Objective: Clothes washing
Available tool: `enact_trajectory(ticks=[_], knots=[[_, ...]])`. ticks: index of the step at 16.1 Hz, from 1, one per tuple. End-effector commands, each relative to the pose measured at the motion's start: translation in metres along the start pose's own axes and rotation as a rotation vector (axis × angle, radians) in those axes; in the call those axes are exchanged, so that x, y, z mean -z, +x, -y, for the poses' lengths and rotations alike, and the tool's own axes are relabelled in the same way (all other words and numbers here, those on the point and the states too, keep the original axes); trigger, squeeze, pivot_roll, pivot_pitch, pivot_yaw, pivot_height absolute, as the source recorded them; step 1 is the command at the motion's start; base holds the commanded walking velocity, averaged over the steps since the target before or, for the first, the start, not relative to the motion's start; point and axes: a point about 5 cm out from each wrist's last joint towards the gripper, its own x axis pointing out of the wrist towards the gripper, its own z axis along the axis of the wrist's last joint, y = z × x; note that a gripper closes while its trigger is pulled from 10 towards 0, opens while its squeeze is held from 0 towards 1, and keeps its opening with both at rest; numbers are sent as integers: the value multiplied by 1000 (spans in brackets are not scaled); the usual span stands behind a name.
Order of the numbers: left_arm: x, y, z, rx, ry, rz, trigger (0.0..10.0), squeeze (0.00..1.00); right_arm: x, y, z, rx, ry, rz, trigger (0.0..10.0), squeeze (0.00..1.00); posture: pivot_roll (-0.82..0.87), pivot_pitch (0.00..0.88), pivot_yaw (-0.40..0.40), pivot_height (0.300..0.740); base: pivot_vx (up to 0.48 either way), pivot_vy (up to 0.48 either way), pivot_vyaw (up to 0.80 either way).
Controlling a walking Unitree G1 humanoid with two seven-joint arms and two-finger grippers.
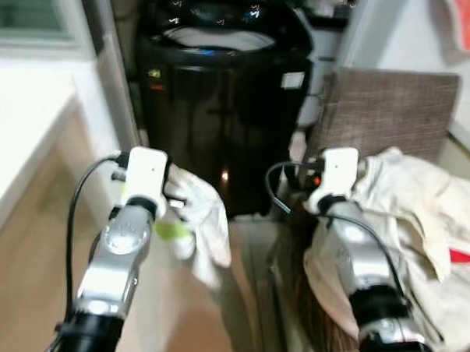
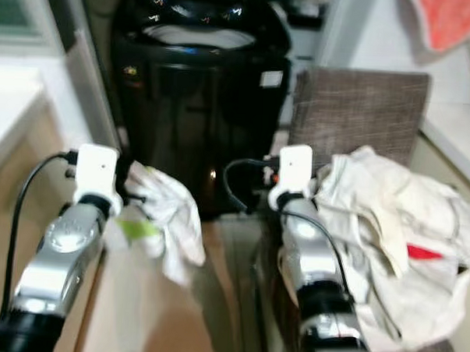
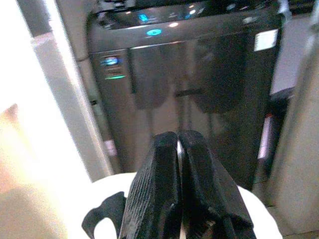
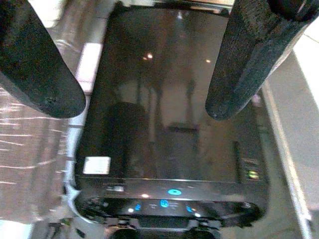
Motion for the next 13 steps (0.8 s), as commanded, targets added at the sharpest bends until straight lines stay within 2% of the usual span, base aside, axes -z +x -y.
enact_trajectory(ticks=[1,2,3,6,9,13], knots=[[-6,3,0,-17,7,13,10000,0,-4,2,7,27,8,18,10000,0,-34,0,-11,740,0,0,0],[-6,3,-1,-19,12,15,10000,0,-4,3,7,26,6,17,10000,0,-34,0,-11,740,0,0,0],[-6,3,0,-19,22,13,10000,0,-5,3,6,17,-18,18,10000,0,-35,0,-10,740,0,0,750],[-6,4,1,-23,29,10,10000,0,-2,2,6,25,-9,10,10000,0,-39,0,-10,740,0,0,690],[-10,5,2,-11,34,36,10000,0,-1,2,8,34,-6,12,10000,0,-49,0,-6,740,0,0,0],[-26,6,0,-20,70,120,10000,0,-11,2,9,41,4,76,10000,0,-54,0,-4,740,341,242,0]])
